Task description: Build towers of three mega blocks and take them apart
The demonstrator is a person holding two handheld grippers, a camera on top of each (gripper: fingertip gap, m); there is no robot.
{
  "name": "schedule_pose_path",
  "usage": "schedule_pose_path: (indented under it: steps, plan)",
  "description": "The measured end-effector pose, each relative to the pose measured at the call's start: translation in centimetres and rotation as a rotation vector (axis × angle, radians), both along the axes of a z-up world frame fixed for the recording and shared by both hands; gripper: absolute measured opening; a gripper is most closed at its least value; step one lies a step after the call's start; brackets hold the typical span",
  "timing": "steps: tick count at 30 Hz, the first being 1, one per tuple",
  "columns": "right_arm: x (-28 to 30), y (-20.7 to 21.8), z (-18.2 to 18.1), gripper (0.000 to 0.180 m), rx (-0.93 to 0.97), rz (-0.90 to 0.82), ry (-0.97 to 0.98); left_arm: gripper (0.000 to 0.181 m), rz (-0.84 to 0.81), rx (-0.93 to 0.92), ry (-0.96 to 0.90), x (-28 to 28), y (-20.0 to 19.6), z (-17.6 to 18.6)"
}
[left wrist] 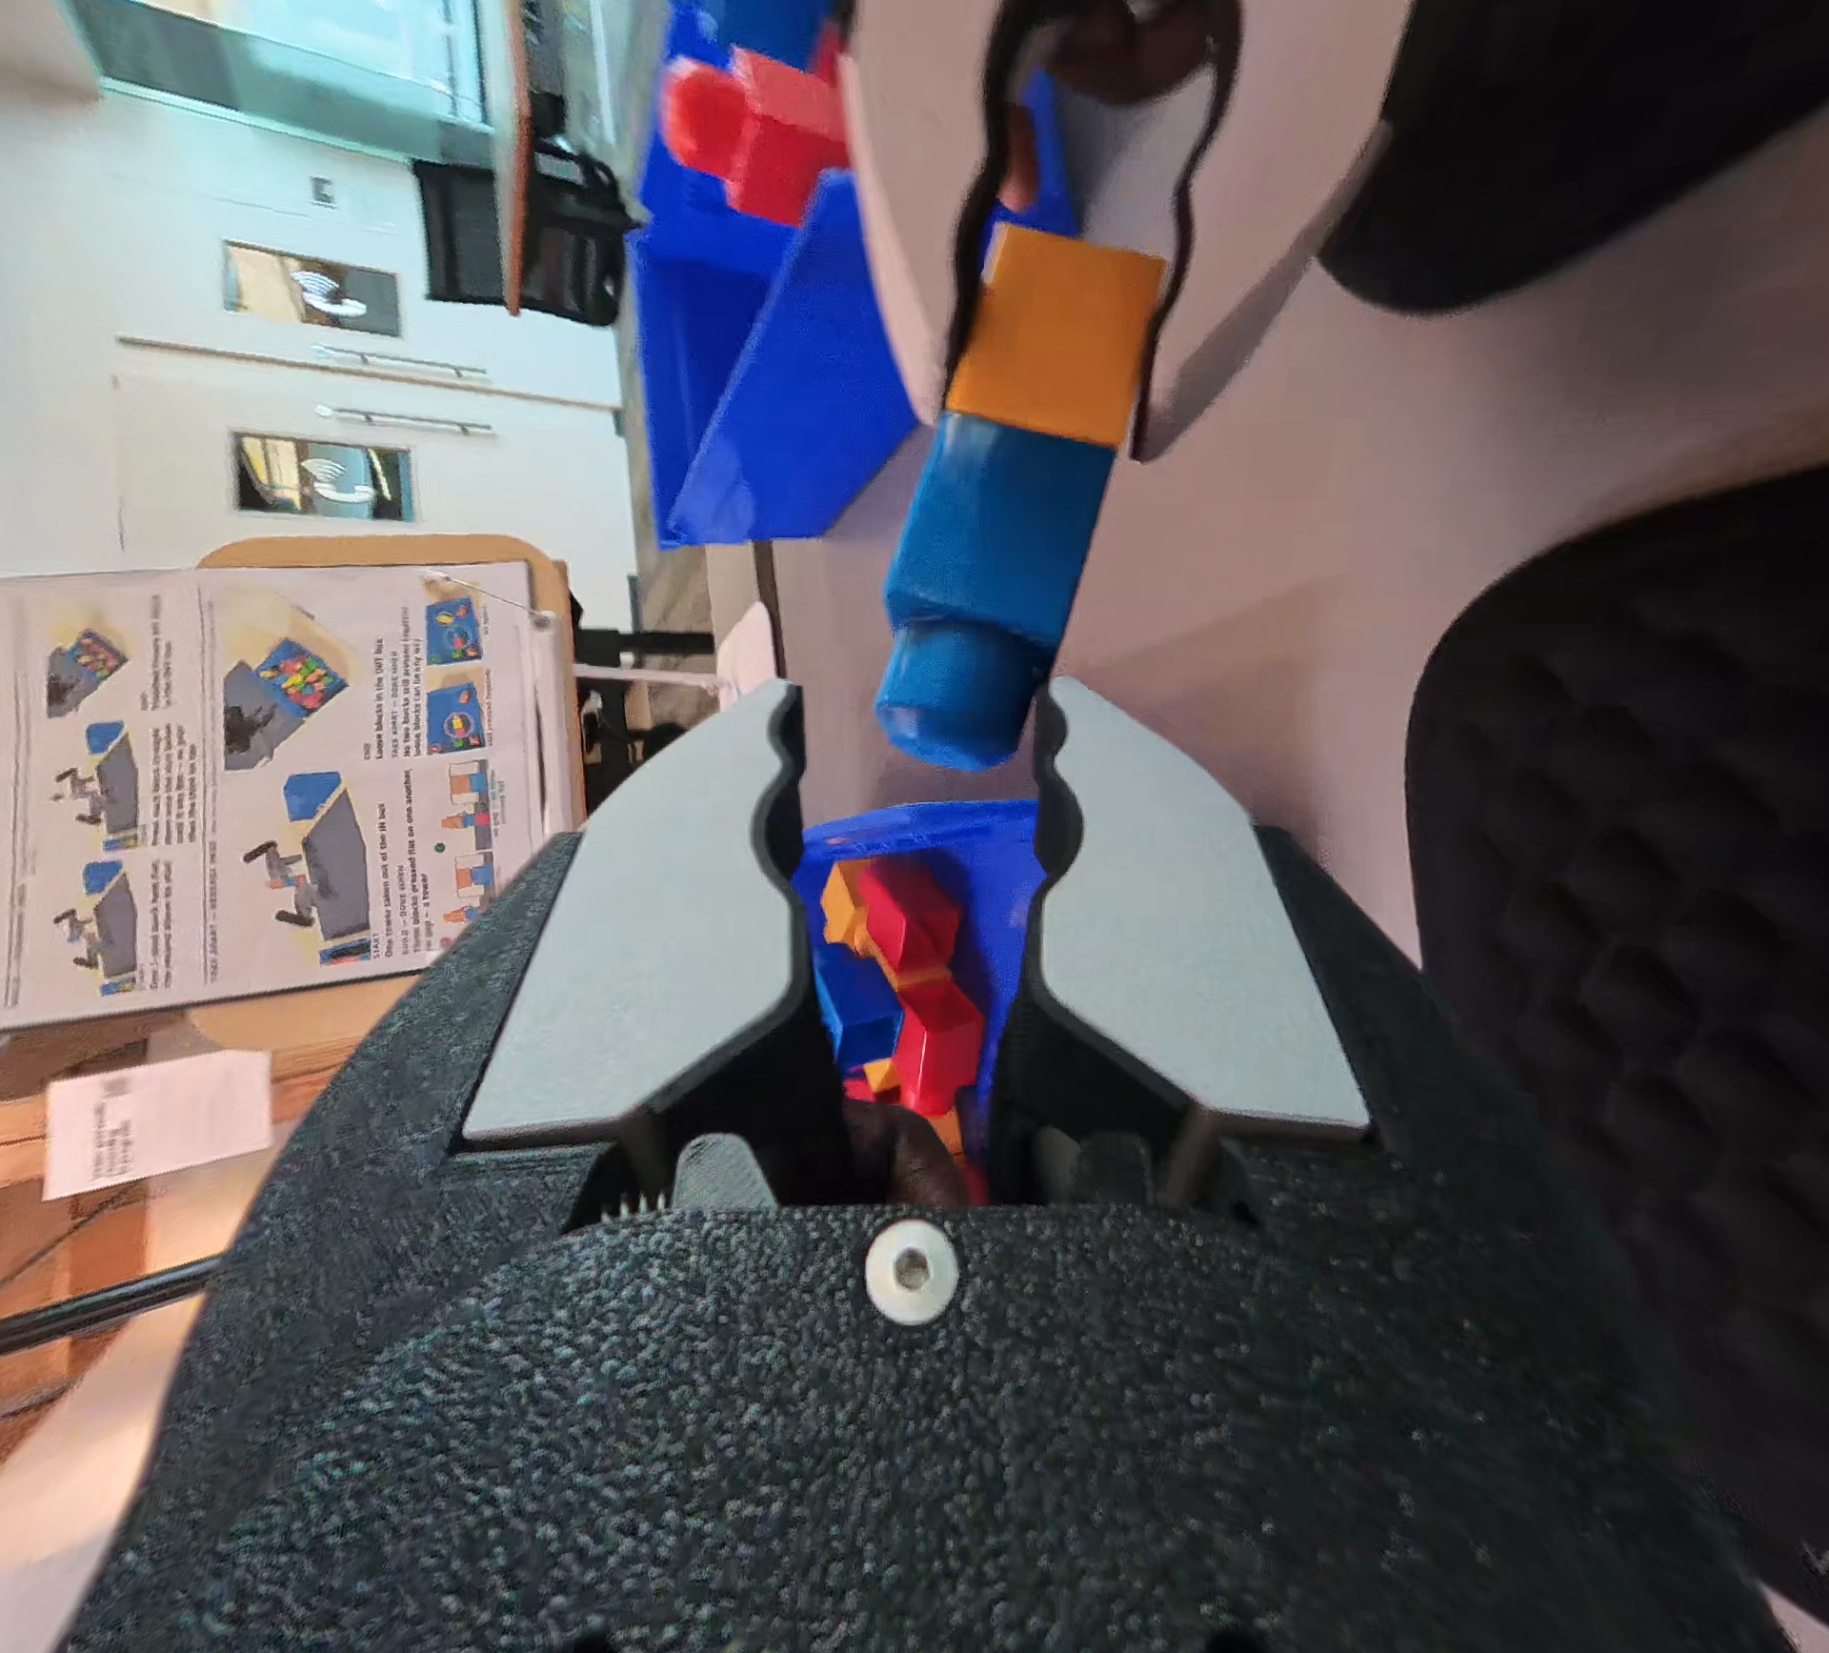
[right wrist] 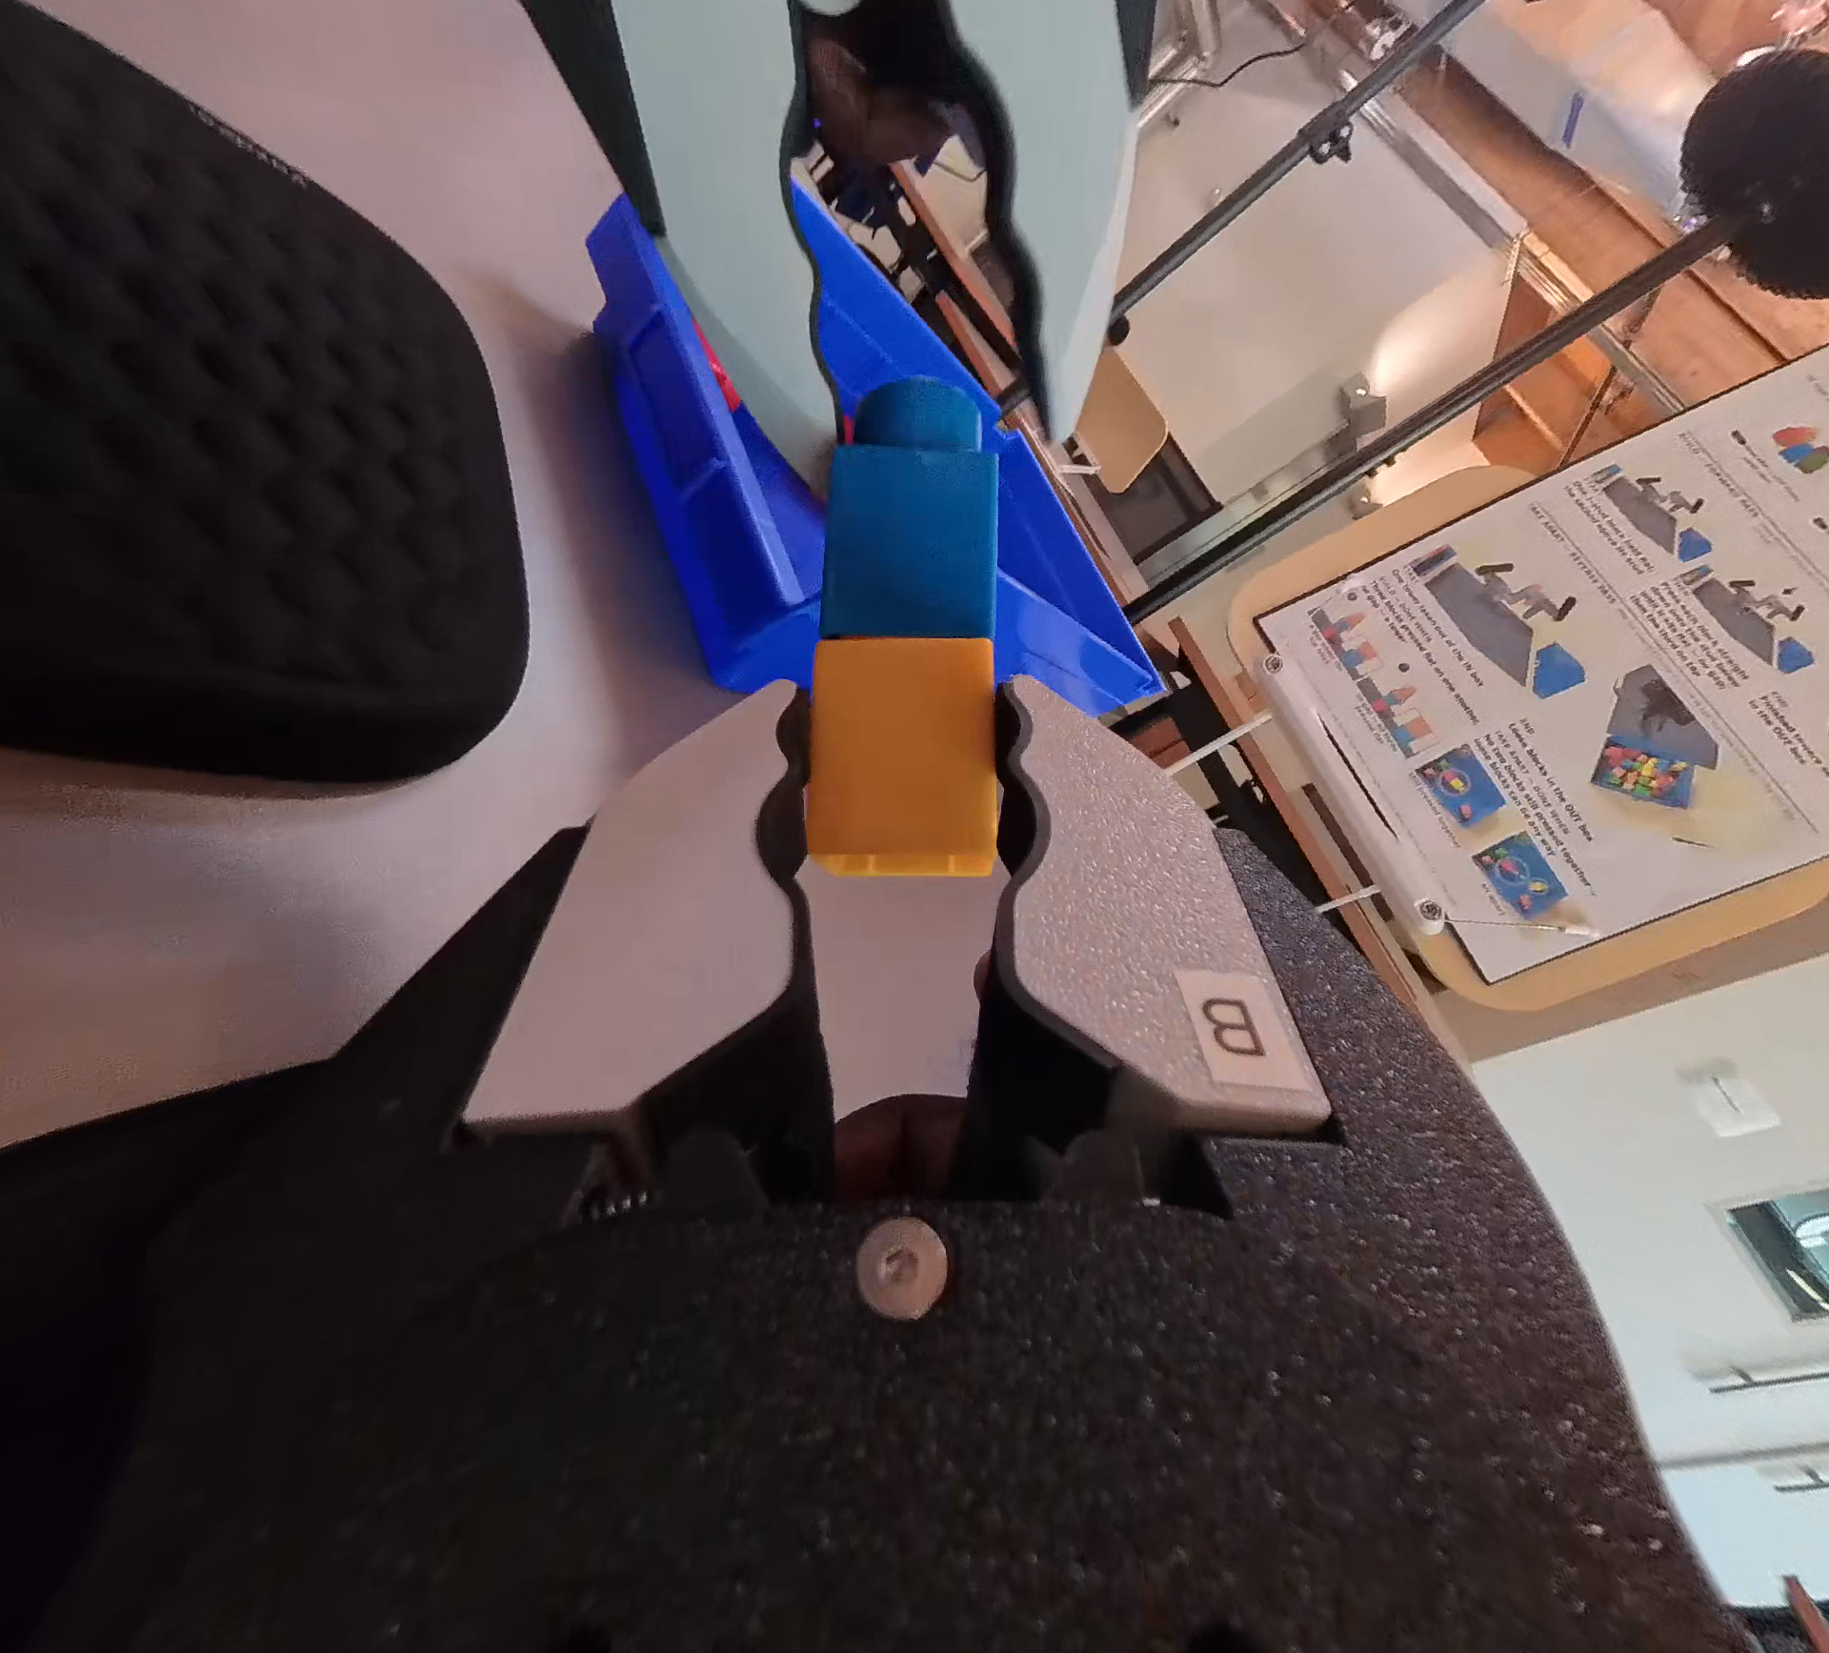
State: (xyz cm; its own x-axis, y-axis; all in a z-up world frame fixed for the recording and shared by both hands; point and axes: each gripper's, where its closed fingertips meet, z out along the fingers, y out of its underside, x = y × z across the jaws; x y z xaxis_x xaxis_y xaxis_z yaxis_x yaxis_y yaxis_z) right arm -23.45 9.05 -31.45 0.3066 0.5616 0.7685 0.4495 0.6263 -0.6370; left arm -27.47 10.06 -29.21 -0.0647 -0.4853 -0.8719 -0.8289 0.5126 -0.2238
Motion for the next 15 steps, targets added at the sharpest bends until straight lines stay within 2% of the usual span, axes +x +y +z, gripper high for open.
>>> schedule_pose_path:
  steps: [2, 4, 8, 11, 12, 13, 14, 15]
  plan:
    - [-0.1, -0.1, 0.3, 0.036, -0.068, 0.028, 0.050, 0.050, -0.030, -0.025, -0.106, -0.2, -0.5, 1.4]
    - [-0.1, -0.3, 0.6, 0.035, -0.232, 0.088, 0.131, 0.053, -0.049, -0.101, -0.213, -0.5, -0.9, 2.0]
    - [-0.4, -1.6, 0.5, 0.035, -0.614, 0.276, 0.226, 0.059, -0.157, -0.399, -0.384, 0.4, -2.9, 1.3]
    - [-0.7, -3.1, 0.2, 0.035, -0.739, 0.387, 0.209, 0.063, -0.196, -0.553, -0.414, 0.9, -3.5, 0.2]
    - [-0.8, -3.4, 0.3, 0.035, -0.759, 0.411, 0.208, 0.062, -0.226, -0.616, -0.426, 1.4, -4.1, 0.0]
    - [-0.8, -3.7, 0.4, 0.035, -0.773, 0.431, 0.212, 0.055, -0.248, -0.656, -0.442, 1.9, -4.4, -0.1]
    - [-0.7, -3.7, 0.6, 0.035, -0.785, 0.444, 0.227, 0.042, -0.251, -0.659, -0.459, 2.3, -4.4, -0.2]
    - [-0.5, -3.5, 0.9, 0.035, -0.792, 0.442, 0.251, 0.041, -0.246, -0.651, -0.481, 2.4, -4.2, 0.0]
